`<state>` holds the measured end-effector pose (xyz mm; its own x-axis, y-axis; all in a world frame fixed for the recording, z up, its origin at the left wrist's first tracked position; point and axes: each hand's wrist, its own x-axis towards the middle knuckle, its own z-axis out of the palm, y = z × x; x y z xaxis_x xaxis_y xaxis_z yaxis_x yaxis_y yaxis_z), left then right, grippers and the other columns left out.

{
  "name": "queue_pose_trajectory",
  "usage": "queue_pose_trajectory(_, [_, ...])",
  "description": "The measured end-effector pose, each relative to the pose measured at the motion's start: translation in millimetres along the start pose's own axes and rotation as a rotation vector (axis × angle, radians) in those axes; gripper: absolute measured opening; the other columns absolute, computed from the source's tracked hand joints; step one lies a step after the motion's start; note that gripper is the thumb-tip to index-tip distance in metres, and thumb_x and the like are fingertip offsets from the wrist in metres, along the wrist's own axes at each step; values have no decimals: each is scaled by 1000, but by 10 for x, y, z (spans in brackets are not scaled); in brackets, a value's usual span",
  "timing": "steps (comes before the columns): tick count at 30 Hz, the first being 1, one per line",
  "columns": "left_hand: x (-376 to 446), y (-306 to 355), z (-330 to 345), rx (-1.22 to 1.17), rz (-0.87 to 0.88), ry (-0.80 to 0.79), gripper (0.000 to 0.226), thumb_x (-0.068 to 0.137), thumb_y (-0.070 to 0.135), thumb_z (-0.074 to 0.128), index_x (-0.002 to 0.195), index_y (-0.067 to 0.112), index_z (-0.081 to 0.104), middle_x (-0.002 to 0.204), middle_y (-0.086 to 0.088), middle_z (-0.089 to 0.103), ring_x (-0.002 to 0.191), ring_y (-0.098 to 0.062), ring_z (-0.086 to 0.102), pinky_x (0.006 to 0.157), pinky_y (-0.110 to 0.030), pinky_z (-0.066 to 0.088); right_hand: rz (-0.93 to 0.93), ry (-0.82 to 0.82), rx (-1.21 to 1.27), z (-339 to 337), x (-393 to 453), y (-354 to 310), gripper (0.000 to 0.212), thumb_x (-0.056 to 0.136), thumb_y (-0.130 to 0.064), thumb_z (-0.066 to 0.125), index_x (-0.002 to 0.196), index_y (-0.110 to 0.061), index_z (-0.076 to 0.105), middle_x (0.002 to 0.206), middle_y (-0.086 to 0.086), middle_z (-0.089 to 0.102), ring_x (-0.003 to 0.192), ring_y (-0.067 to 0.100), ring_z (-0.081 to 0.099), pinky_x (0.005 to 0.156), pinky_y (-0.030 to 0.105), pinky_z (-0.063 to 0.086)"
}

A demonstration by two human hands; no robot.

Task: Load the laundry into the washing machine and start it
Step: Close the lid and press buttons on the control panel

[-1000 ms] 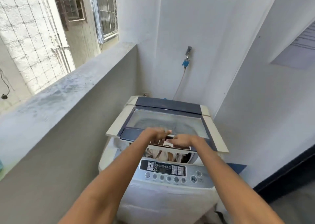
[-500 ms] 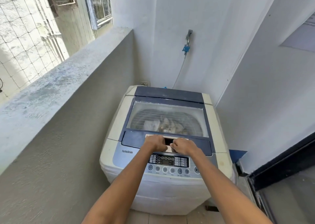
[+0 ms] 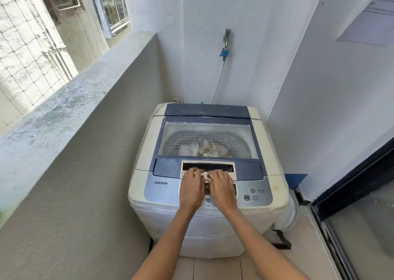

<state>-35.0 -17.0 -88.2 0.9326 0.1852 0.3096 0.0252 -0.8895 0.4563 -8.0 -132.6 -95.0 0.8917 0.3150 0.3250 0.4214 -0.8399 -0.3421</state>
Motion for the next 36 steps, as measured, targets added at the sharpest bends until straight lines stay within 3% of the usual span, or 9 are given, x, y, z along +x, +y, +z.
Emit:
queue_pose_trajectory(3, [-351,18,124,1,67,66,32,91,21,38,113,11,59,118,-9,61,112,-25,57,99,-33,37,-47,45,53,34,-382,-51,23,92,-24,40,107,-22,58,106,-6,60,103,14,54,103,33,32])
queue_pose_trajectory(8, [-793,81,326,83,142,-82,46,101,39,19,135,18,40,142,-6,47,138,-20,28,111,-42,18,-31,50,-3,54,-891,280,33,94,-25,39,125,-24,51,131,-1,50,129,15,43,113,40,23])
queue_pose_trajectory(13, [-895,314,465,184,223,-165,52,101,42,11,142,21,33,149,-8,38,147,-19,2,112,-49,13,94,86,-74,-150,-1061,756,39,100,-32,28,132,-22,46,134,3,44,129,20,41,116,35,16])
queue_pose_trajectory(17, [-806,528,568,244,257,-198,51,100,44,9,145,28,29,153,-7,30,147,-21,-3,114,-49,10,154,88,-129,-327,-1013,1053,45,99,-36,28,136,-21,48,132,8,52,127,19,41,111,32,23])
queue_pose_trajectory(21, [-713,622,689,302,222,-219,52,100,47,8,147,32,26,156,-8,24,147,-22,-8,116,-49,3,69,47,-174,-432,-924,1196,46,98,-38,30,134,-21,51,125,4,57,119,20,53,101,33,44])
queue_pose_trajectory(24, [-688,694,742,299,170,-223,53,100,49,6,143,32,32,150,-9,36,147,-22,-3,113,-50,7,14,75,-171,-497,-870,1223,41,98,-35,33,128,-20,56,117,3,61,108,20,58,91,33,48])
queue_pose_trajectory(28, [-681,756,735,263,152,-236,51,100,47,5,139,33,35,146,-10,44,139,-25,29,112,-50,10,-6,122,-177,-521,-797,1214,31,95,-31,40,118,-23,60,104,-2,63,95,18,59,78,31,49])
queue_pose_trajectory(36, [-705,770,790,267,160,-202,52,100,46,8,141,31,35,149,-9,38,141,-25,22,113,-51,7,-45,61,-377,-503,-683,1228,18,92,-32,54,106,-22,59,89,1,61,77,20,56,60,32,48])
